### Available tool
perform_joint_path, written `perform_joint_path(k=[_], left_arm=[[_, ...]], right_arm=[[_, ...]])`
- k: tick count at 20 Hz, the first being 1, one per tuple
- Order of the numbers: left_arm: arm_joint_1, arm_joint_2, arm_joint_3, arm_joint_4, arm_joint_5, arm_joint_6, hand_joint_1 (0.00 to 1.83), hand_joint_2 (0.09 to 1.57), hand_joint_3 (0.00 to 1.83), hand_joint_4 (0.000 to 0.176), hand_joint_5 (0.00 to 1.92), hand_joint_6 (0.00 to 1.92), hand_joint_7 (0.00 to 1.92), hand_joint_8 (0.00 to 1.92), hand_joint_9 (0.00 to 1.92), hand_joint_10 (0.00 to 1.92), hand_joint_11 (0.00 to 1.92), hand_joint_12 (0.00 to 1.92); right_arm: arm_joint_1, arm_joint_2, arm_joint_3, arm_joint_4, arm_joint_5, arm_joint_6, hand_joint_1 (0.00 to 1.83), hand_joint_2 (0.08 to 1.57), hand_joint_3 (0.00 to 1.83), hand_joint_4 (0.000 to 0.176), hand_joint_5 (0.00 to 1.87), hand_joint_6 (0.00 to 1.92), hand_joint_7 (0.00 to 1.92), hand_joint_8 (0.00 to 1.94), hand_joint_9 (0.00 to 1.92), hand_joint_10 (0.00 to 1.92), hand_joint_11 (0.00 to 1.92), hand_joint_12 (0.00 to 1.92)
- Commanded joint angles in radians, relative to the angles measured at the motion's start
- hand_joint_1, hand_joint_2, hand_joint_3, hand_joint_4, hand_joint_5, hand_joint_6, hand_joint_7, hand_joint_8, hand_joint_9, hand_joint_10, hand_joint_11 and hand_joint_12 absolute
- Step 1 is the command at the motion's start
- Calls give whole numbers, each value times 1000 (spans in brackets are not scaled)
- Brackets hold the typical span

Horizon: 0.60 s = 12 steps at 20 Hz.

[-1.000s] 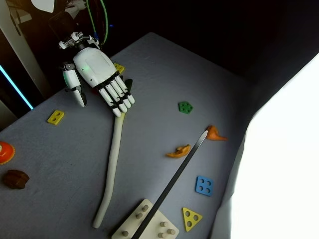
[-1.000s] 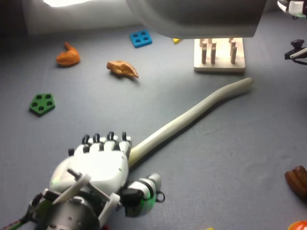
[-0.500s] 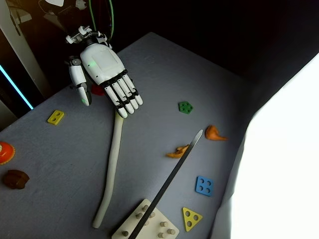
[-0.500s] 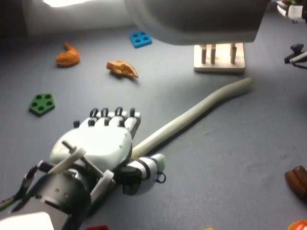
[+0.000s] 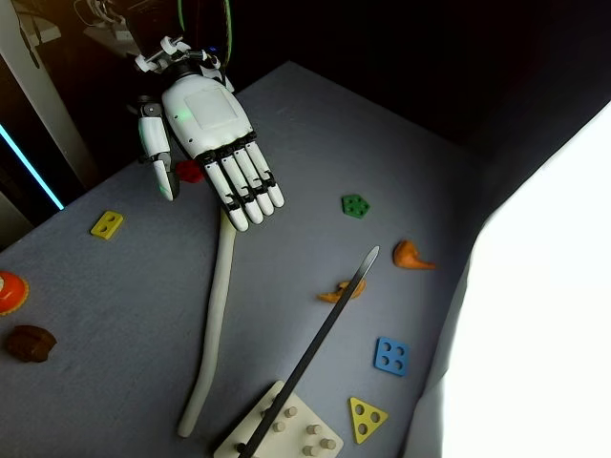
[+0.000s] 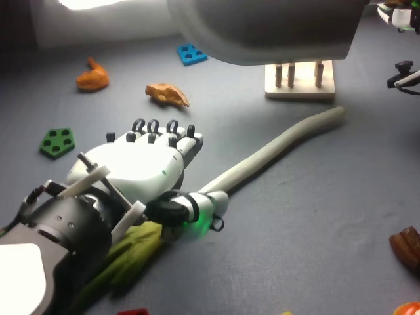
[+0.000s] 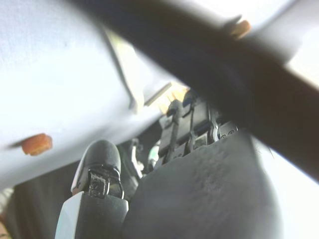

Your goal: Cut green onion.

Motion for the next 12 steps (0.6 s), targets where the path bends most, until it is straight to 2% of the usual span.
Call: perform_joint_path(k=[1,5,8,12], left_arm=[[-15,9,8,74,5,5,51,1405,0,0,48,5,4,1,2,1,0,0],[-43,23,23,59,-39,28,67,1399,0,0,52,4,12,3,8,3,5,3],[-88,35,32,-17,-79,137,39,1404,1,0,42,0,14,2,2,0,0,0],[-119,37,50,-26,-105,150,37,1403,0,0,49,8,29,5,4,1,0,0]], right_arm=[[7,6,12,25,136,13,1498,1010,403,176,1387,1921,1535,1941,1616,1921,1711,1921],[2,0,22,25,134,20,1528,992,380,176,1416,1921,1562,1941,1630,1921,1720,1921],[-6,-21,46,25,134,21,1524,1004,392,176,1432,1921,1557,1941,1626,1921,1712,1921],[-14,-43,85,25,119,39,1516,1003,397,176,1398,1921,1558,1941,1628,1921,1709,1921]])
